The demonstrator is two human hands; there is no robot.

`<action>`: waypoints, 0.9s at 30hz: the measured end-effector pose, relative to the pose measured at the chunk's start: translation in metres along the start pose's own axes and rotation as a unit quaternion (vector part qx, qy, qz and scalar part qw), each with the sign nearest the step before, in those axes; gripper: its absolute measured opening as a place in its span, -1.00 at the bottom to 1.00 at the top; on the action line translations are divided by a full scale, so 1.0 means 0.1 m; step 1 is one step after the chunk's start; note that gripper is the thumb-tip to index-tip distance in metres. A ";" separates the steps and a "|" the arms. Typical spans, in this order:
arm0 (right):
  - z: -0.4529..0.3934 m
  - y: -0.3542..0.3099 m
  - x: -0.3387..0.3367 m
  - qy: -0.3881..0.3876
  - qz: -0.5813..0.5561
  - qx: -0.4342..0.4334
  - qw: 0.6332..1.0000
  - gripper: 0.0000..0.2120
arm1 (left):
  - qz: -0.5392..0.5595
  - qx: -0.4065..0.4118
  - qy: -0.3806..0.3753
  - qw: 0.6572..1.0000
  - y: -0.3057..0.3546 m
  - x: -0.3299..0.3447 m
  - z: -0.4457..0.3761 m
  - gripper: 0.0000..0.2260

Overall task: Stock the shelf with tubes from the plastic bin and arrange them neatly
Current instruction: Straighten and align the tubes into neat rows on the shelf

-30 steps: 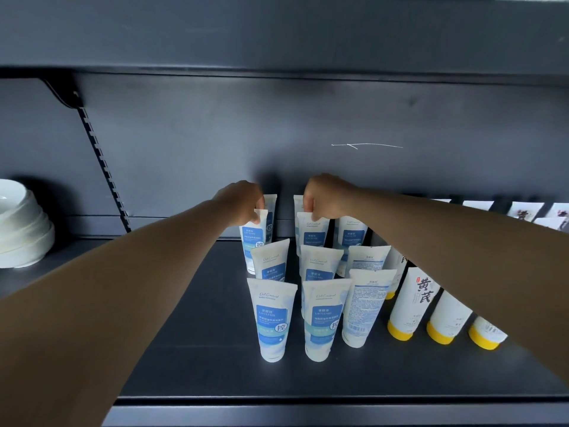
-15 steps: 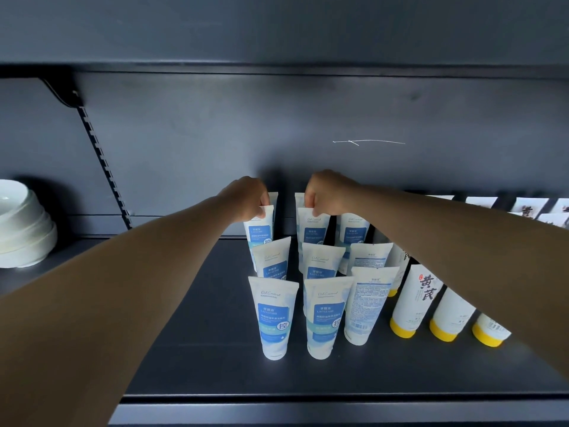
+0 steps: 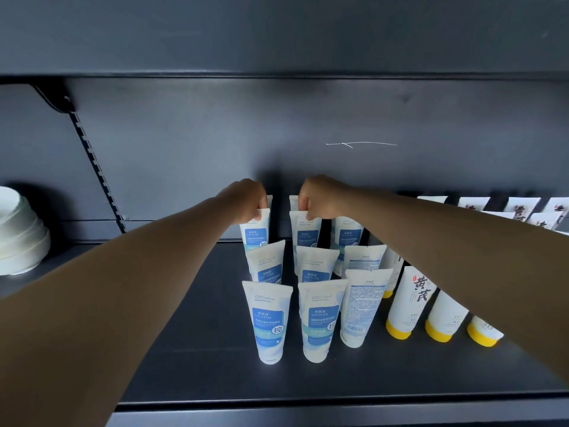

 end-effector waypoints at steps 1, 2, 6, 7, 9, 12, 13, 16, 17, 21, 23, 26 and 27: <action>0.00 0.01 -0.02 0.008 -0.007 0.002 1.000 -0.74 | 0.001 -0.001 -0.001 1.000 0.00 0.00 0.00 -0.77; 0.01 0.02 -0.05 0.018 -0.014 0.006 1.000 -0.75 | 0.001 -0.001 -0.003 1.000 -0.01 -0.01 0.01 -0.77; 0.12 0.07 -0.18 0.036 -0.024 0.002 0.999 -0.74 | 0.003 -0.004 -0.006 1.000 0.00 -0.06 0.03 -0.78; 0.16 0.09 -0.21 0.037 -0.021 -0.001 0.999 -0.73 | 0.006 -0.005 -0.003 1.000 0.01 -0.08 0.04 -0.77; 0.24 0.14 -0.28 0.040 -0.020 -0.001 0.999 -0.72 | 0.022 -0.008 0.005 1.000 0.04 -0.15 0.06 -0.74; 0.38 0.23 -0.38 0.043 -0.019 0.001 0.999 -0.73 | 0.046 -0.005 0.018 0.999 0.12 -0.25 0.12 -0.71; 0.44 0.27 -0.41 0.045 -0.021 0.002 0.999 -0.73 | 0.048 -0.002 0.023 0.999 0.15 -0.29 0.15 -0.70; 0.66 0.41 -0.49 0.052 -0.020 0.003 0.998 -0.73 | 0.056 0.002 0.031 0.998 0.27 -0.36 0.22 -0.68; 0.74 0.46 -0.52 0.053 -0.017 0.004 0.998 -0.73 | 0.062 0.000 0.027 0.998 0.31 -0.36 0.24 -0.68; 1.15 0.69 -0.60 0.050 -0.021 0.012 0.998 -0.74 | 0.078 0.005 0.012 0.997 0.60 -0.37 0.39 -0.69; 1.36 0.78 -0.62 0.045 -0.024 0.014 0.999 -0.73 | 0.076 0.007 0.006 0.997 0.75 -0.37 0.49 -0.69; 1.72 0.89 -0.65 0.031 -0.020 0.019 0.999 -0.72 | 0.064 0.002 -0.001 0.998 0.93 -0.37 0.64 -0.67; 1.85 0.94 -0.66 0.026 -0.018 0.025 0.999 -0.72 | 0.066 0.000 -0.003 0.998 0.97 -0.38 0.69 -0.67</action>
Point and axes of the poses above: each hand's wrist, its own z-axis away from the middle knuckle, its own x-axis out of the palm, y = z × x, the point moved 8 cm from there along -z, towards the middle knuckle, and after that the axes turned 13 degrees about -x, right-handed, at the moved point
